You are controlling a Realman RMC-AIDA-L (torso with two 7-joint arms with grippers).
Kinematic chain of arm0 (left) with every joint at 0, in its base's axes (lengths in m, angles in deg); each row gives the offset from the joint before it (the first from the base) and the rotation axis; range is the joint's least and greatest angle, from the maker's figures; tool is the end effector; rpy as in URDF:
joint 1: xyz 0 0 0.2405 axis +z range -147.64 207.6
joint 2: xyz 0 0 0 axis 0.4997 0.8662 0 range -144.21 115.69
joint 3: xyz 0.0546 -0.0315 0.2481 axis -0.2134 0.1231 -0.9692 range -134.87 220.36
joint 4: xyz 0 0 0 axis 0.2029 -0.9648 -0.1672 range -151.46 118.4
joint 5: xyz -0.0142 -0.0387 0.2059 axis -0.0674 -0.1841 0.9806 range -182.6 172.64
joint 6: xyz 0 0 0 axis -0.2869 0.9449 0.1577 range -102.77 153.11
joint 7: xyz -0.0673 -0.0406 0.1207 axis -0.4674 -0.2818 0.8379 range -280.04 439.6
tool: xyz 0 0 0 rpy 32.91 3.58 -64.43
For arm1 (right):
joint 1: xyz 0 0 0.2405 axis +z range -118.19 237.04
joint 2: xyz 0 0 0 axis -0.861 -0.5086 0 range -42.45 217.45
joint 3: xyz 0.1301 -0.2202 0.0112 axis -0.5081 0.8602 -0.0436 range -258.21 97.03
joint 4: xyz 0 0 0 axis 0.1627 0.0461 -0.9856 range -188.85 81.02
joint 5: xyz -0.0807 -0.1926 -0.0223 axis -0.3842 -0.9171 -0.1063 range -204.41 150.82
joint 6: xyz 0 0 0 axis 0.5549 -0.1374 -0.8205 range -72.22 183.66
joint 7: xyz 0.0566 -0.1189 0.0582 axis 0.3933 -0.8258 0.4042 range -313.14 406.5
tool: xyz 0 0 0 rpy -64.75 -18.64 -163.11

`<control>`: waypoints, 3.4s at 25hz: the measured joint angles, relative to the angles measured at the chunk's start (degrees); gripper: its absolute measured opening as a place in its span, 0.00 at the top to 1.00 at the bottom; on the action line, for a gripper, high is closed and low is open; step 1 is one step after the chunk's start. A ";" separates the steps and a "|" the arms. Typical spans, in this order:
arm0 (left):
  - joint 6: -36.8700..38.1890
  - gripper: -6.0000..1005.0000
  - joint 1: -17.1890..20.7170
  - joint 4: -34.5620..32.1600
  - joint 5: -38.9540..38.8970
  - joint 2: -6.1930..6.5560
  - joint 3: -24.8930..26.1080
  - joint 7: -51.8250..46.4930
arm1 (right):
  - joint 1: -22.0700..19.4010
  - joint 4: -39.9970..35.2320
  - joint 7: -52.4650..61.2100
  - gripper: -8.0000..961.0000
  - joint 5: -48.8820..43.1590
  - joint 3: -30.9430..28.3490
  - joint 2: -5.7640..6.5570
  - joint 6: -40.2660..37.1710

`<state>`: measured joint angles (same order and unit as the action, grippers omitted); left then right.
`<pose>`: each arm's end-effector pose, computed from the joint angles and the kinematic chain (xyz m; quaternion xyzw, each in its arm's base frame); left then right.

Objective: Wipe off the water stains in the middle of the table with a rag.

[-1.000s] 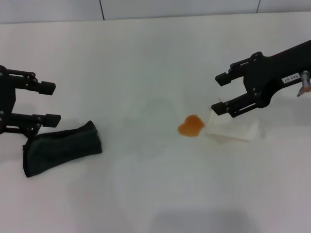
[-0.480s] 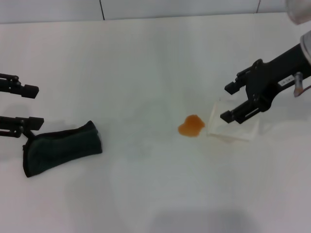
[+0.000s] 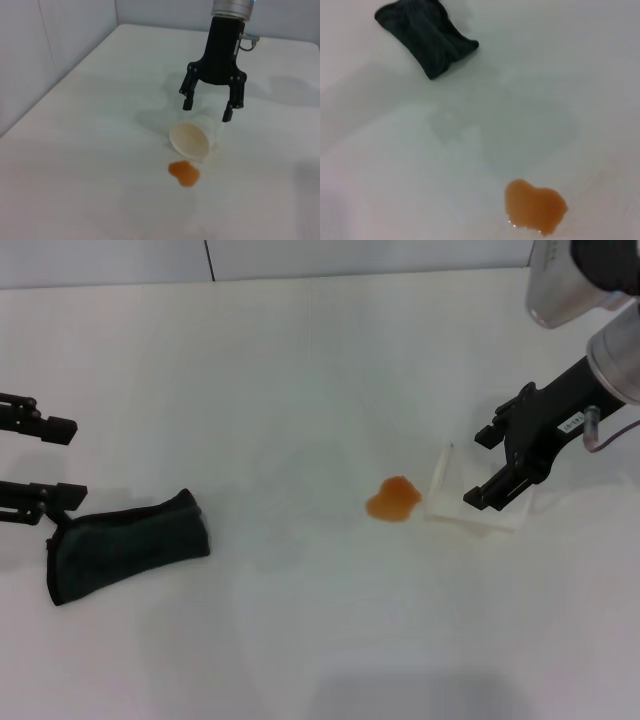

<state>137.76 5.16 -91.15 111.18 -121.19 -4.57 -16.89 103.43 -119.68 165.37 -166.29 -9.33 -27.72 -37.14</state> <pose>-0.2326 0.3048 0.1402 -0.9900 -0.0936 -0.0505 0.0929 0.1594 0.3801 0.0142 -0.9769 0.1364 -0.1448 0.0781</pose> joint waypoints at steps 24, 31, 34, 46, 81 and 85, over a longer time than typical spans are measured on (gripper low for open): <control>-0.01 0.32 -0.05 0.00 1.78 -2.14 -1.52 0.96 | 8.22 10.02 9.32 0.11 -7.81 13.25 -0.56 4.44; -0.01 0.32 -0.14 0.00 1.78 -2.23 -1.62 1.04 | 8.08 10.86 10.29 0.11 -7.81 15.94 -0.71 7.15; -0.01 0.32 -0.14 0.00 1.77 -2.24 -1.63 1.04 | 8.19 12.20 10.32 0.12 -7.82 16.28 -0.75 8.25; -0.07 0.32 0.05 0.00 1.72 -2.35 -1.64 1.04 | 8.01 13.22 10.41 0.17 -7.38 18.28 -0.71 9.81; -0.09 0.32 -0.93 -0.69 1.32 -1.75 -1.32 -0.14 | -23.57 12.79 -33.20 0.30 45.59 -3.35 -0.14 17.37; -0.09 0.33 -1.44 -0.71 1.39 -1.71 -1.37 -0.30 | -23.24 27.53 -49.44 0.30 58.34 -3.33 -0.25 17.46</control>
<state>137.67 3.72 -91.86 112.57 -122.90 -5.94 -17.19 80.19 -92.15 115.93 -107.96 -12.66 -27.98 -19.68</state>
